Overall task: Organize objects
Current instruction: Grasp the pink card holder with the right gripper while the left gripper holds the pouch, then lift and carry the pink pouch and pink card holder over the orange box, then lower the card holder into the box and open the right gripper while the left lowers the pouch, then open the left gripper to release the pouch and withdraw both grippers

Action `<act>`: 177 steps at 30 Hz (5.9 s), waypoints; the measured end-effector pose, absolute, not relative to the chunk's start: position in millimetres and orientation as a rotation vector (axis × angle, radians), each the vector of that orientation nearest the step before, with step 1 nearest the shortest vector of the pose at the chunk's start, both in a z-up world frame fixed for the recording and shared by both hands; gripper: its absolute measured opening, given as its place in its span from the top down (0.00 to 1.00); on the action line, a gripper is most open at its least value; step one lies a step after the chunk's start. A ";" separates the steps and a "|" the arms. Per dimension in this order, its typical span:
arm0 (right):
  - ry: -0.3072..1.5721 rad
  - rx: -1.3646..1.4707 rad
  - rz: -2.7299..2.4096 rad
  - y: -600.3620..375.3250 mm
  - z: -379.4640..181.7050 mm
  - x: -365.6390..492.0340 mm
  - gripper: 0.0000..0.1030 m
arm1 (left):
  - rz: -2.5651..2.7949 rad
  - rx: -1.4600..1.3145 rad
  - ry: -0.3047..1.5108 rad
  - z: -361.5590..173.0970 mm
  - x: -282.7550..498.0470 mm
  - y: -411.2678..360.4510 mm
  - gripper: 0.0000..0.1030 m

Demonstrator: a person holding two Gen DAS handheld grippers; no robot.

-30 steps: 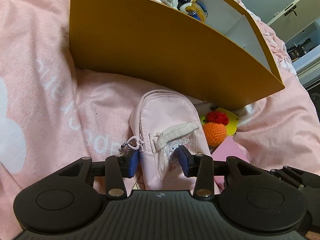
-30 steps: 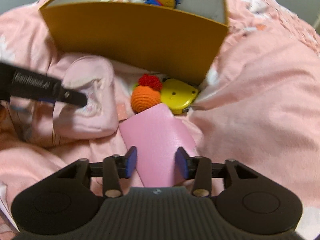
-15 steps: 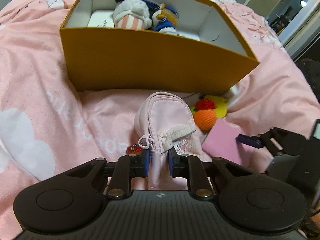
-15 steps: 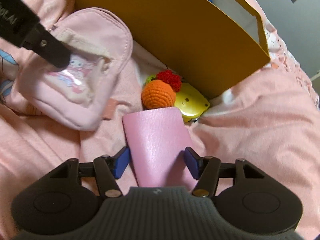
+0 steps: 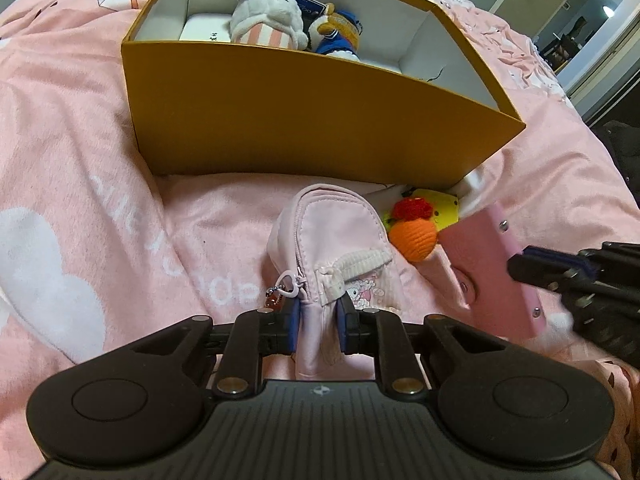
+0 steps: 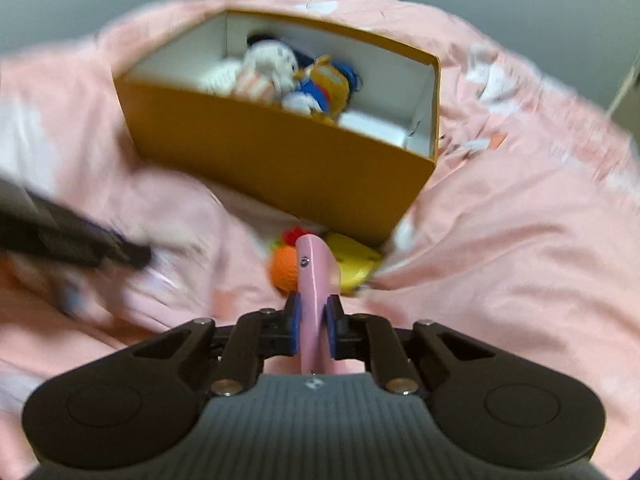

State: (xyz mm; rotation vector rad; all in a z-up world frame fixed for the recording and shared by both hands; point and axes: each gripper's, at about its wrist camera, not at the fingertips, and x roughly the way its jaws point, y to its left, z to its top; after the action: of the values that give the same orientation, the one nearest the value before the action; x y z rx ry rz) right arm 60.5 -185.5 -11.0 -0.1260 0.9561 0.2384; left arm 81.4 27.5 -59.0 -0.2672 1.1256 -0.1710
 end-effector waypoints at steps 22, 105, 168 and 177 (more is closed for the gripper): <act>1.163 0.103 0.150 -245.6 -76.4 113.8 0.68 | -0.068 -0.244 1.148 -64.8 92.0 24.8 0.61; 1.080 0.023 0.115 -175.5 -30.1 349.1 0.80 | -0.230 -0.310 0.936 10.1 263.9 75.8 0.82; 0.921 -0.142 0.251 -258.4 14.0 288.1 0.67 | -0.289 -0.303 1.038 -20.3 324.7 -18.0 0.82; 0.941 -0.091 0.273 -257.1 2.6 294.1 0.67 | -0.257 -0.290 1.098 -49.1 337.8 -24.4 0.82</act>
State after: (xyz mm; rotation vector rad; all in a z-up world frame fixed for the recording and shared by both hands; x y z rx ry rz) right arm 294.1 -257.1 2.6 -0.0909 0.9405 0.2730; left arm 337.8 -24.4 -49.1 -0.2903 1.0982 -0.2566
